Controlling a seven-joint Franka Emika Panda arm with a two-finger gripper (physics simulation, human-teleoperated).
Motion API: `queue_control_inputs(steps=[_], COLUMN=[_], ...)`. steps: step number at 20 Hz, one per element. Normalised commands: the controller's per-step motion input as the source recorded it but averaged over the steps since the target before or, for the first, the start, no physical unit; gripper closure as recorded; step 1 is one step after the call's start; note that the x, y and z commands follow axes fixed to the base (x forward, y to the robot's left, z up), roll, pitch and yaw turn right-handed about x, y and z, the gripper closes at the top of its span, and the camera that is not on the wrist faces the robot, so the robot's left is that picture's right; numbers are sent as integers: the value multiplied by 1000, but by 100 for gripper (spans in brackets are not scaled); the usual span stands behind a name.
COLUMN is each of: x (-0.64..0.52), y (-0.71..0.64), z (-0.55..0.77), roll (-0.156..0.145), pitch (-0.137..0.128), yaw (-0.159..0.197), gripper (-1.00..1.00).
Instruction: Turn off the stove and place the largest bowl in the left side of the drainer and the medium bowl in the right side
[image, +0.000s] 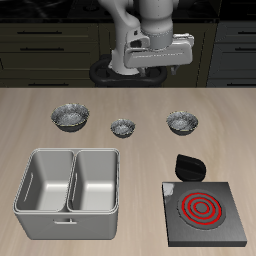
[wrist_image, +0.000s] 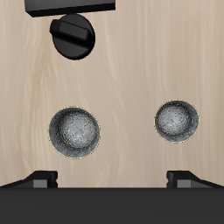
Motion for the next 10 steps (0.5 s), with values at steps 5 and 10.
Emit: queue_control_inputs(steps=[5, 10], x=[507, 554], y=[307, 243], z=[49, 17], roll=[41, -79], pitch=[-21, 23], yaw=[-25, -21], gripper=[-100, -100])
